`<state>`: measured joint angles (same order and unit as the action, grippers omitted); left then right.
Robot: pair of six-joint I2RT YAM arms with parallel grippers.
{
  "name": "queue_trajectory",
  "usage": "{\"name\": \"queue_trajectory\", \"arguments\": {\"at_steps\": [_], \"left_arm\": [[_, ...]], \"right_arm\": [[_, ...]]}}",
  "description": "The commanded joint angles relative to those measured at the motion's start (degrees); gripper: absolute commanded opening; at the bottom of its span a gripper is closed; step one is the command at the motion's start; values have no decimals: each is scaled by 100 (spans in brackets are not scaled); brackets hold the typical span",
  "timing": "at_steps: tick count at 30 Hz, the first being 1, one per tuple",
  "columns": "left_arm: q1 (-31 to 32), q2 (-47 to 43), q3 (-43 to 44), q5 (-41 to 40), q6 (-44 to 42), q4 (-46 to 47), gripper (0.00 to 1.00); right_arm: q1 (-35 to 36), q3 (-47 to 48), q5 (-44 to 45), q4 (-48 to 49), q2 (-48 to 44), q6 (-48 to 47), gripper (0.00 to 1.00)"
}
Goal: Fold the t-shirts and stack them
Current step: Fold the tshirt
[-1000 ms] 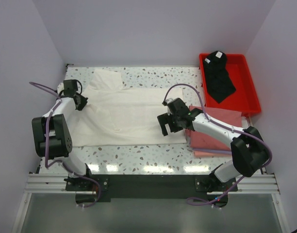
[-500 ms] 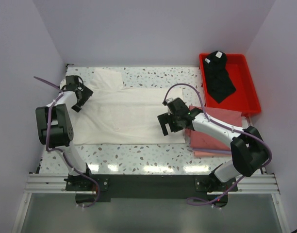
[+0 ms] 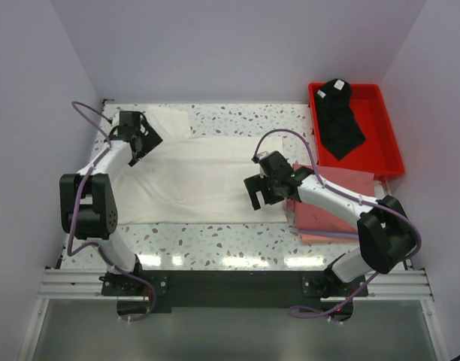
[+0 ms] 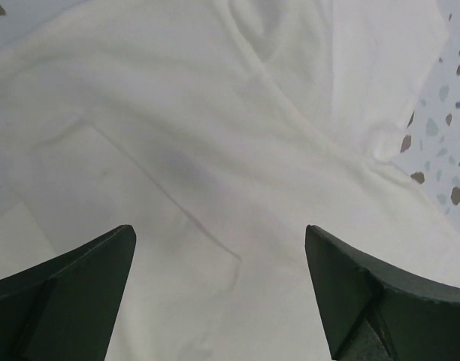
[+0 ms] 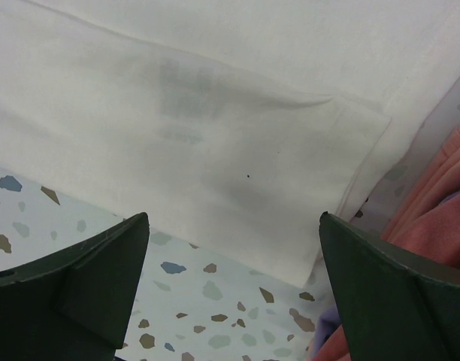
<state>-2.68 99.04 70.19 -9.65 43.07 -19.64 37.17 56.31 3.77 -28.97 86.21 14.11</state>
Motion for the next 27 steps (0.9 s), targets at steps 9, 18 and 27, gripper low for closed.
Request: {"name": "queue_trajectory", "arguments": {"at_steps": [9,18,27], "left_arm": [[970,1011,706,-512,-914,-1016,71],[1173,1301,864,-494,-985,-1112,47],[1287,1495,1022,-775,-993,-1358,44]], "right_arm": [[-17,2,98,41,-140,-13,99],[-8,-33,98,50,-122,-22,99],[-8,-6,71,23,-61,-40,99]]}}
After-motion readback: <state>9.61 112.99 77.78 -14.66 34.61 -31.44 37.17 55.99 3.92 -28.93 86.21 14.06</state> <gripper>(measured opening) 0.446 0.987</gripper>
